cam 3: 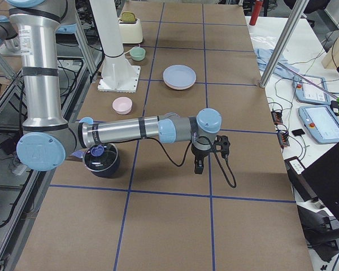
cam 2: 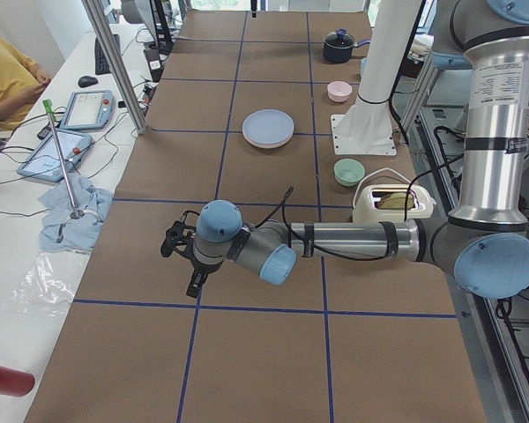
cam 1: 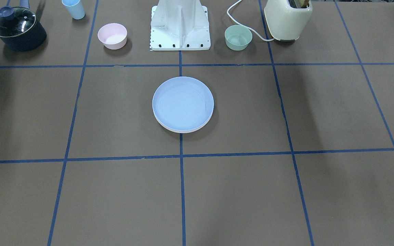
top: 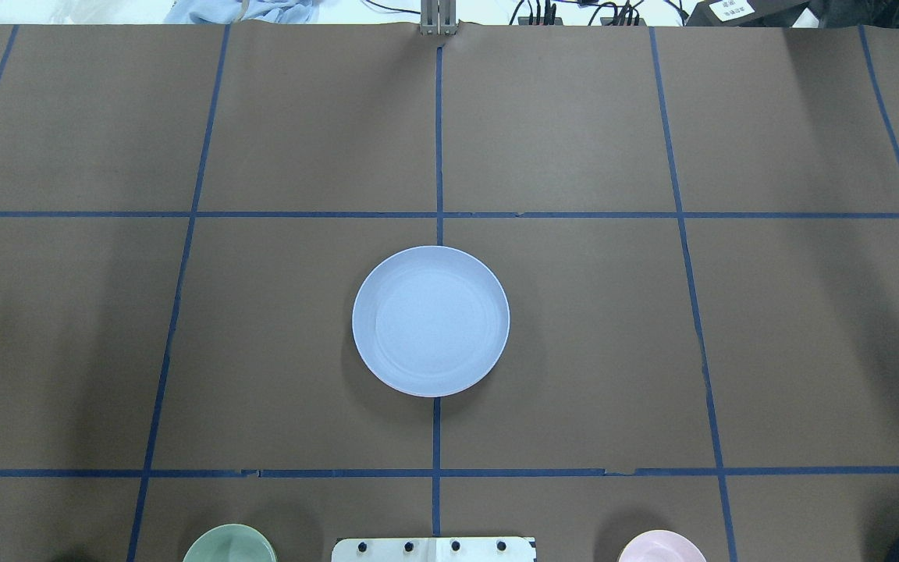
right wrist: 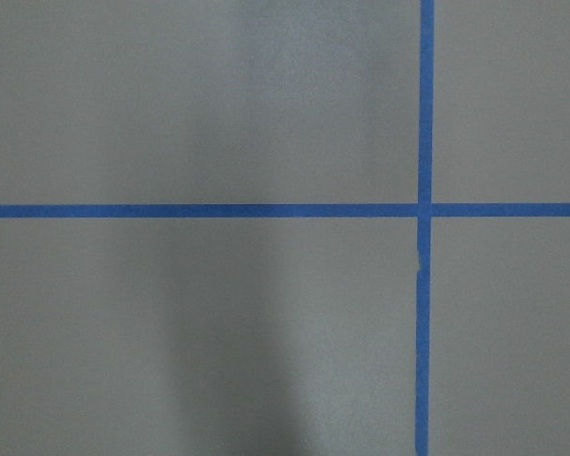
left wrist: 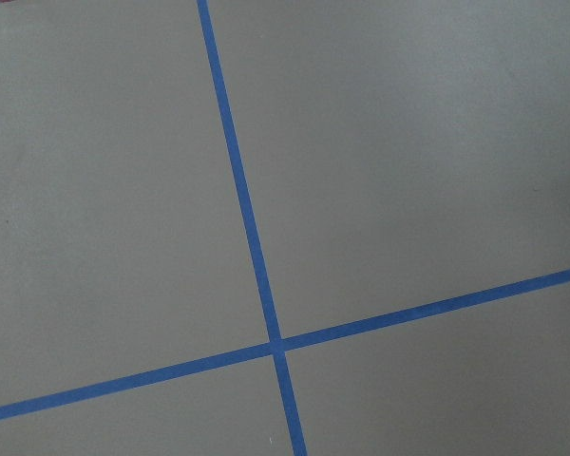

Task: Stack three plates with pink and blue

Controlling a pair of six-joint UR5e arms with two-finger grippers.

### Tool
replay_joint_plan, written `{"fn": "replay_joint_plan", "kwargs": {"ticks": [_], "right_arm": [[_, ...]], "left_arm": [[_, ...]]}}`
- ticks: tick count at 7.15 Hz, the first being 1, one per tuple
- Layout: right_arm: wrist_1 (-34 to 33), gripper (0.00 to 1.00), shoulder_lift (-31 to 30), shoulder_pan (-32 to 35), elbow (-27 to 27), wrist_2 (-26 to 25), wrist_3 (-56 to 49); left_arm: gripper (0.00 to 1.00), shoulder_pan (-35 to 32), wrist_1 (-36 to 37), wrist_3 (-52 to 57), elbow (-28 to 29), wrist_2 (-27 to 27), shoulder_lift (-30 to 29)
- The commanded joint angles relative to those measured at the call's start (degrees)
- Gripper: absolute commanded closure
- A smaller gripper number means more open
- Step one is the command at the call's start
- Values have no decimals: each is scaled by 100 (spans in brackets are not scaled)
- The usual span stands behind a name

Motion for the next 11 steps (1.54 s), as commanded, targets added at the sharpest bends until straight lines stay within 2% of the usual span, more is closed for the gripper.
{"fn": "replay_joint_plan", "kwargs": {"ticks": [1, 11], "right_arm": [[10, 0, 51, 18, -13, -54, -3], [71, 0, -63, 88, 13, -46, 76]], "left_arm": [[0, 4, -7, 23, -17, -7, 2], [0, 21, -68, -30, 96, 186, -77]]}}
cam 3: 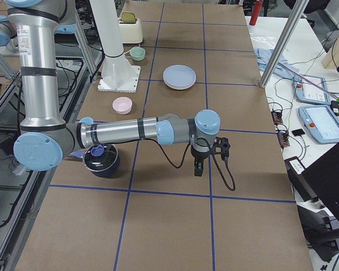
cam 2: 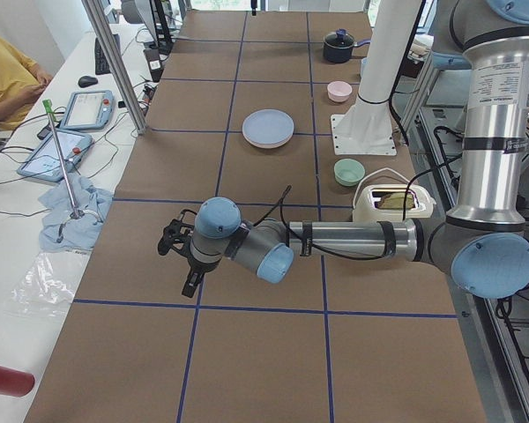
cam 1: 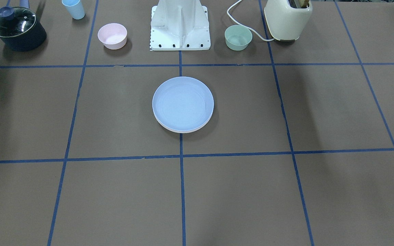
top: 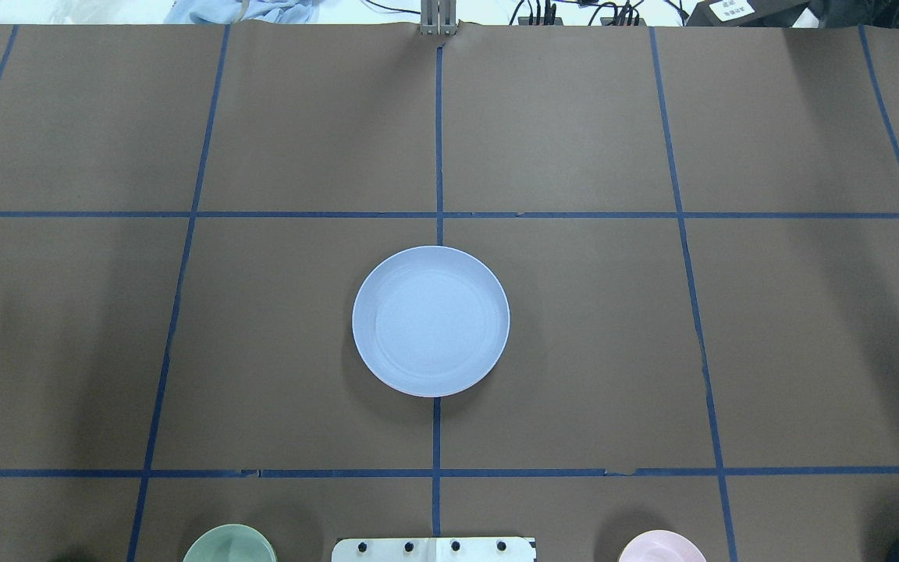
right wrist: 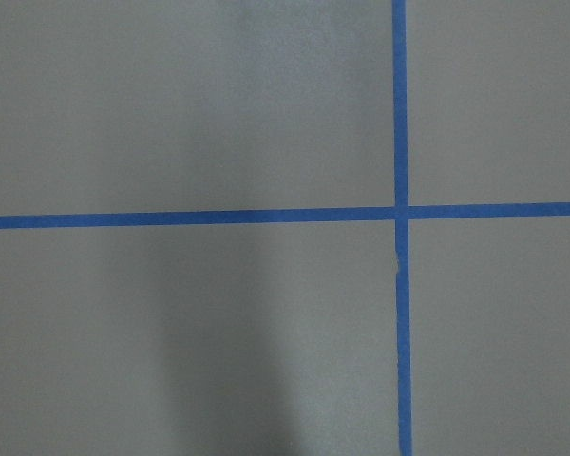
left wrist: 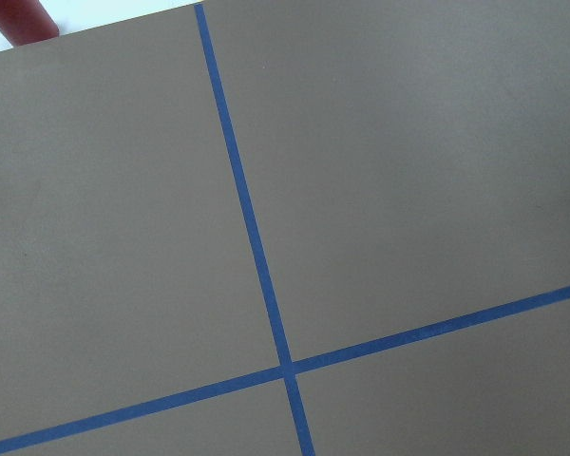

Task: Stack three plates with pink and blue

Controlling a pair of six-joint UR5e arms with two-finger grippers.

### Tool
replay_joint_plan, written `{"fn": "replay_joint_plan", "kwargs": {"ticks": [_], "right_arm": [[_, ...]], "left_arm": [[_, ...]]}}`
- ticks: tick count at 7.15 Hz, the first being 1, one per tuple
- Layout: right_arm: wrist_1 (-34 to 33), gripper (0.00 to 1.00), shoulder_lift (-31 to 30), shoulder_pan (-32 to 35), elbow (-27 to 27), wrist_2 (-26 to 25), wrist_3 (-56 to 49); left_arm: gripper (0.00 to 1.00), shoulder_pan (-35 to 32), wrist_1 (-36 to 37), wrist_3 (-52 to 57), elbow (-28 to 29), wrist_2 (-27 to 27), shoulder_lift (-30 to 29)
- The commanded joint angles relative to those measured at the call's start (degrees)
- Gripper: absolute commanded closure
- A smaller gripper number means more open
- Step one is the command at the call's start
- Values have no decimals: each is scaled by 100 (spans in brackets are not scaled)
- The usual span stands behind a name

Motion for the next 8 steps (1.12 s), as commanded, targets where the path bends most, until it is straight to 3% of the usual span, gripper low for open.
{"fn": "replay_joint_plan", "kwargs": {"ticks": [1, 5, 7, 8], "right_arm": [[3, 0, -1, 0, -13, -9, 8], [-6, 0, 7, 0, -49, -9, 25], [-6, 0, 16, 0, -49, -1, 34], [-6, 0, 25, 0, -57, 0, 25]], "left_arm": [[0, 2, -16, 11, 138, 6, -1], [0, 11, -218, 11, 263, -38, -177], [0, 10, -1136, -6, 462, -3, -98], [0, 11, -1176, 20, 552, -29, -116]]}}
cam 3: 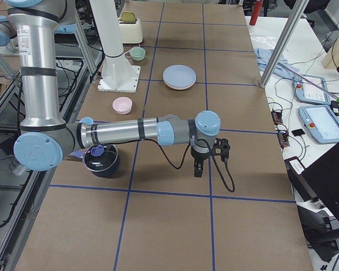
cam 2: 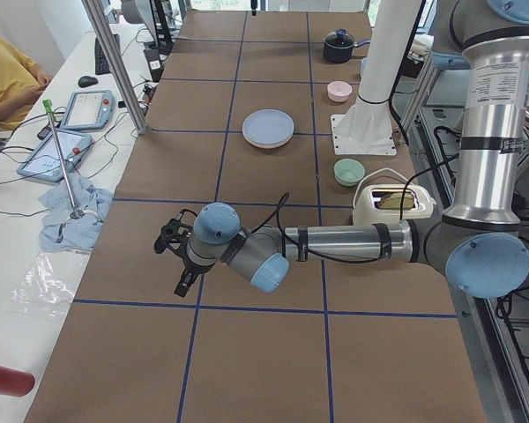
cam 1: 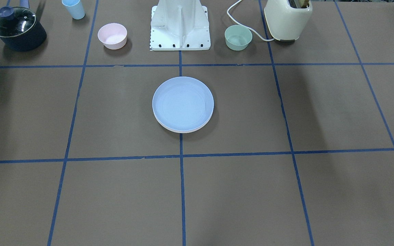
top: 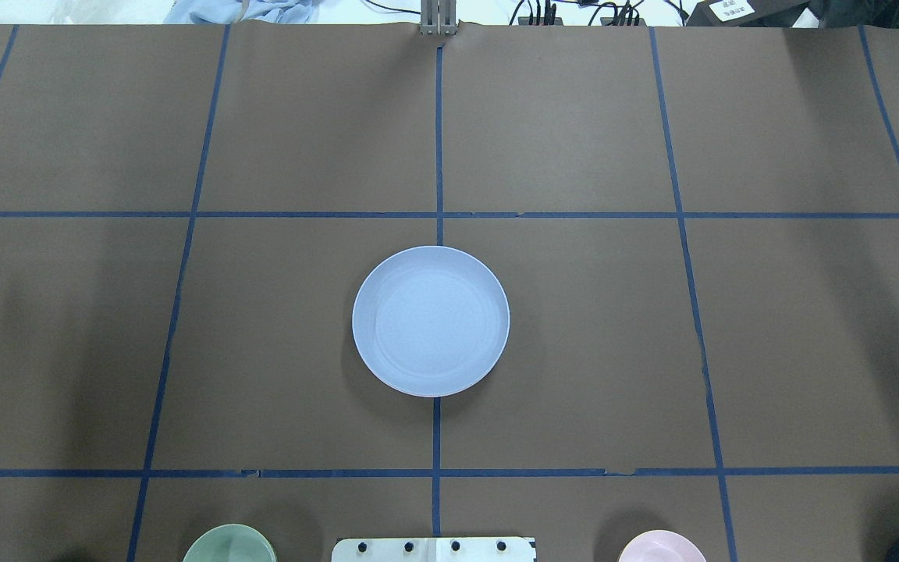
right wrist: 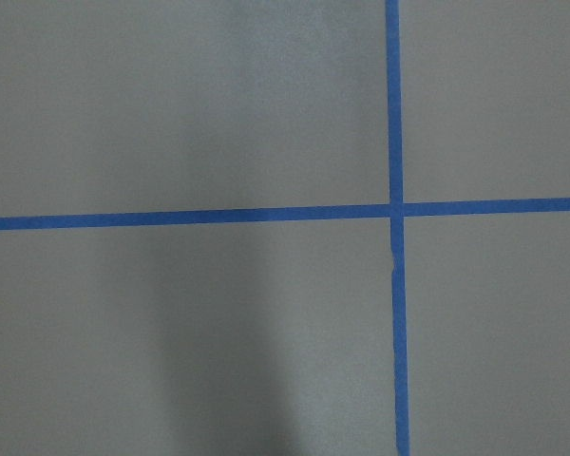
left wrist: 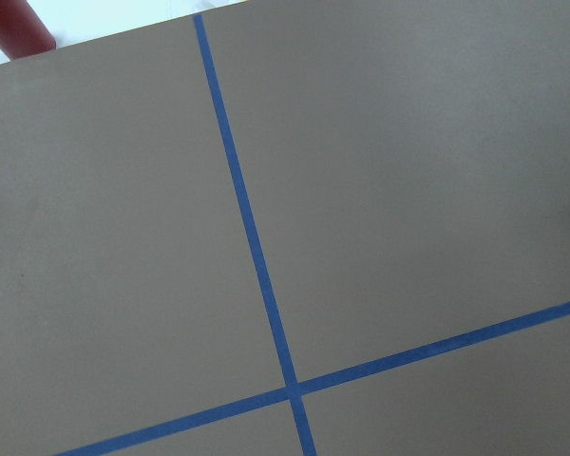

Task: Stack three plates with pink and blue

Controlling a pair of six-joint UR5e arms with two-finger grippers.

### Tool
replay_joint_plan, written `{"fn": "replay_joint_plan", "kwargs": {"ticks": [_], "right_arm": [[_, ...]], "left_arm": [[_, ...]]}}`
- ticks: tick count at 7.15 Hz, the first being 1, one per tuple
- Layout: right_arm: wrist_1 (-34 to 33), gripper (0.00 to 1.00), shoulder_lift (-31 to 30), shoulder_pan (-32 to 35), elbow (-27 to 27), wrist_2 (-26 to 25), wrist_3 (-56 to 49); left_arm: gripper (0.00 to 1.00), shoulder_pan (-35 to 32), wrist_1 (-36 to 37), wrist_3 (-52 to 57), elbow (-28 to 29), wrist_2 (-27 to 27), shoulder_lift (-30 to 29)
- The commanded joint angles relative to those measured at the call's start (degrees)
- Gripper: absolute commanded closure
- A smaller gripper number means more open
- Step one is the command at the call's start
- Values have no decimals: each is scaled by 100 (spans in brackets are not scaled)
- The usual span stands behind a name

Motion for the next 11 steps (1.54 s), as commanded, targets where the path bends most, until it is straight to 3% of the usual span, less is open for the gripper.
{"fn": "replay_joint_plan", "kwargs": {"ticks": [1, 4, 7, 11], "right_arm": [[0, 0, 1, 0, -5, 3, -3], [0, 0, -34, 0, -23, 3, -12], [9, 0, -43, 0, -40, 3, -21], [174, 0, -25, 0, -215, 3, -21]], "left_arm": [[0, -7, -266, 13, 101, -10, -2], [0, 2, -161, -22, 153, 34, -54], [0, -42, 1172, 39, 13, 43, -440], [0, -156, 1228, 48, -23, 60, -284]]}}
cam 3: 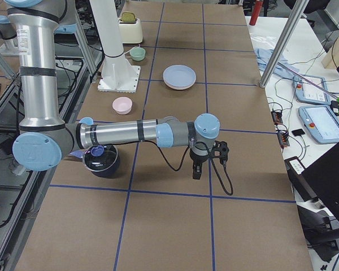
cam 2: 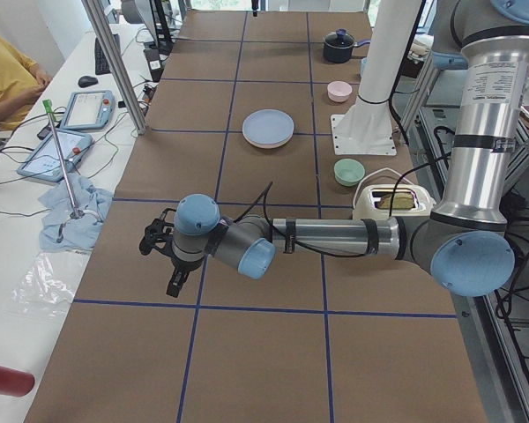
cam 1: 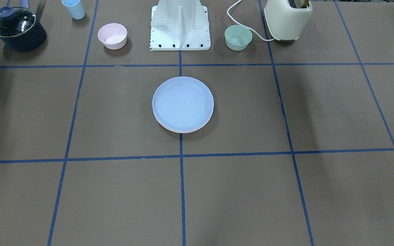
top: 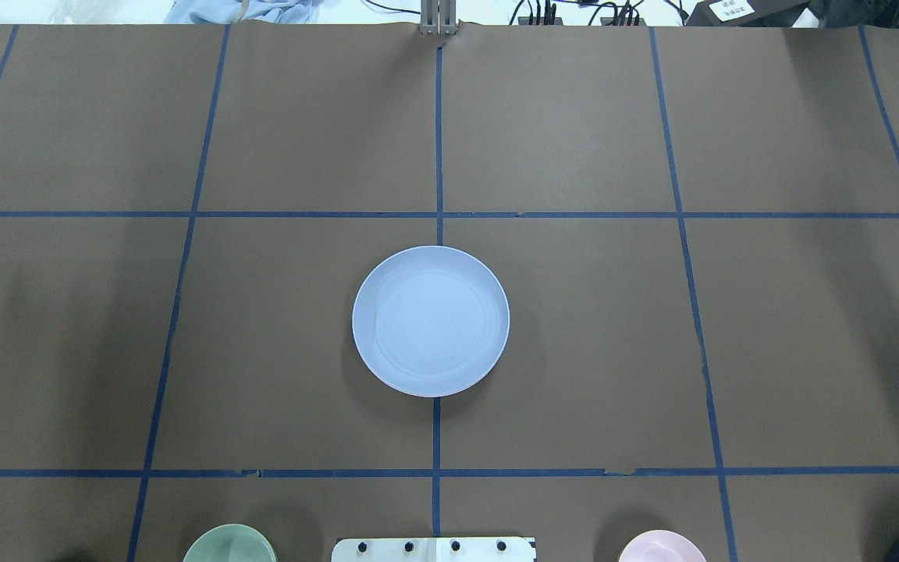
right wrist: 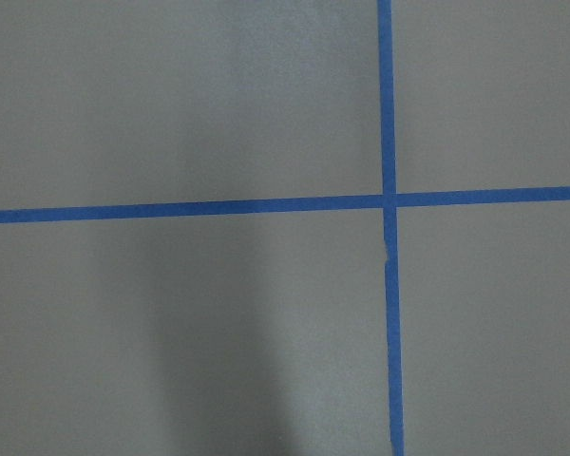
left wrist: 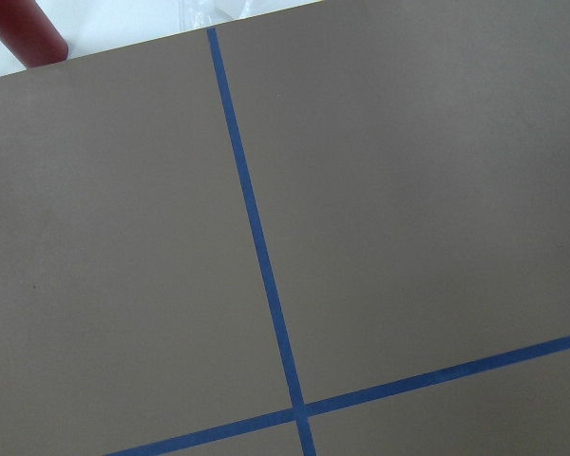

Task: Stack three plates with pink and blue

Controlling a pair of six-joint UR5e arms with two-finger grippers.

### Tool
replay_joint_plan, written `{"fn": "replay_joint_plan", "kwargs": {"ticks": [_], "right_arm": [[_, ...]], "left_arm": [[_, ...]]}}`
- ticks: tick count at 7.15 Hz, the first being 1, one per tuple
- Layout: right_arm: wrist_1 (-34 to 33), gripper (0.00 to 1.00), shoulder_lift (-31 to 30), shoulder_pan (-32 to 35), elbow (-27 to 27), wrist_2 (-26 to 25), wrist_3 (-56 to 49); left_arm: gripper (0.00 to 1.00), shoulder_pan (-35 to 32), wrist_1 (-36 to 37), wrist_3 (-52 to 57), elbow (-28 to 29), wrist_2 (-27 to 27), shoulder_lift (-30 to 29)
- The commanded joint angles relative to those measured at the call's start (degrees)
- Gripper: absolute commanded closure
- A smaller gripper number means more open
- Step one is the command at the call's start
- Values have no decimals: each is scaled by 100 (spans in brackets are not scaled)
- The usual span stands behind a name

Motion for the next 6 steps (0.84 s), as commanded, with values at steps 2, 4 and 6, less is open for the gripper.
{"fn": "replay_joint_plan", "kwargs": {"ticks": [2, 4, 6], "right_arm": [[187, 0, 144, 0, -113, 0, 9], [187, 0, 145, 0, -69, 35, 61], [187, 0, 145, 0, -25, 44, 123]], "left_arm": [[0, -34, 31, 1, 3, 473, 90], [0, -43, 31, -8, 3, 546, 108], [0, -26, 22, 1, -6, 547, 82]]}}
